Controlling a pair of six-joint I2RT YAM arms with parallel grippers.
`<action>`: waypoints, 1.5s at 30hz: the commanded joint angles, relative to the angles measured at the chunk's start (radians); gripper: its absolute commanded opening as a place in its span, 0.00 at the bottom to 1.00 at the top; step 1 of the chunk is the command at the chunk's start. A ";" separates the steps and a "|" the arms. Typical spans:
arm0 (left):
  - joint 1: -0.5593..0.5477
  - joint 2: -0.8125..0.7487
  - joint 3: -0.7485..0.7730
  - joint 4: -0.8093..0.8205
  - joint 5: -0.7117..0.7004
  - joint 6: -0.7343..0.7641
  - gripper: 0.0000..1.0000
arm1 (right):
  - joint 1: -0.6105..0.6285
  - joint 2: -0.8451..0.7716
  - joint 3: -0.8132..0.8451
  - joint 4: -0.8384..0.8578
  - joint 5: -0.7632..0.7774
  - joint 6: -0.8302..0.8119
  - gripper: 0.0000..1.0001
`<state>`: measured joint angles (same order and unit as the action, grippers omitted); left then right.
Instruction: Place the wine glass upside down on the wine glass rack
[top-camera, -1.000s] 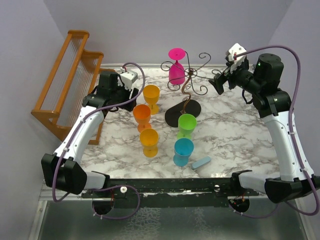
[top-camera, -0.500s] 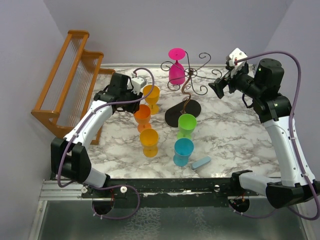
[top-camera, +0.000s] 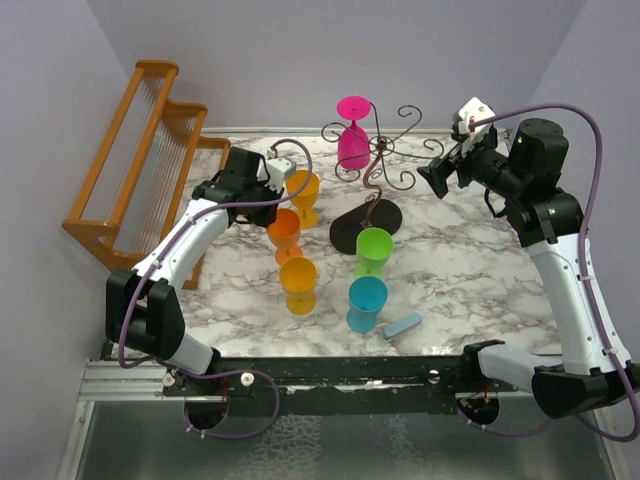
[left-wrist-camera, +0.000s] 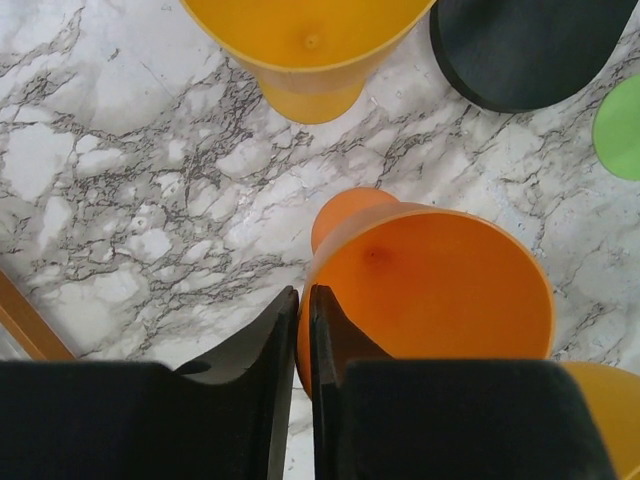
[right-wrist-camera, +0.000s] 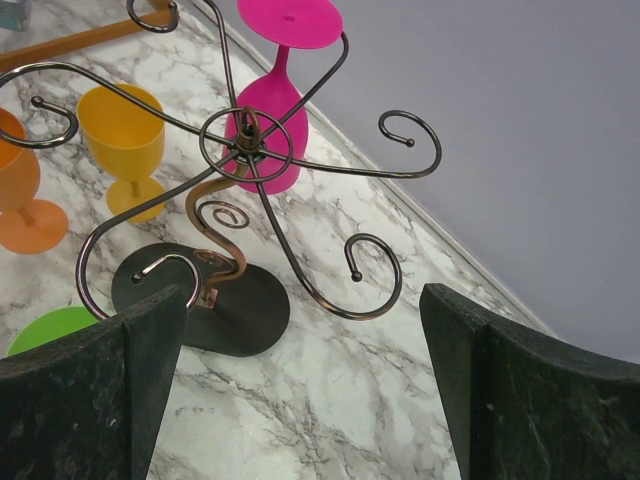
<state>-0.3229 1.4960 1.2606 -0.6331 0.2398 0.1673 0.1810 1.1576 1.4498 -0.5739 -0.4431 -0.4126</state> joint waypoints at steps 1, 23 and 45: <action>-0.002 -0.056 -0.016 -0.002 0.019 0.020 0.10 | -0.006 -0.022 -0.011 0.036 -0.004 0.008 1.00; 0.224 -0.353 0.009 0.010 0.098 -0.061 0.00 | -0.008 0.042 0.083 -0.010 -0.015 0.006 1.00; 0.232 -0.346 0.534 0.203 0.118 -0.340 0.00 | -0.006 0.103 0.283 0.071 -0.352 0.246 0.99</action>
<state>-0.0937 1.1206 1.7214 -0.5312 0.2920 -0.0402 0.1810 1.2297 1.6733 -0.5713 -0.6643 -0.2958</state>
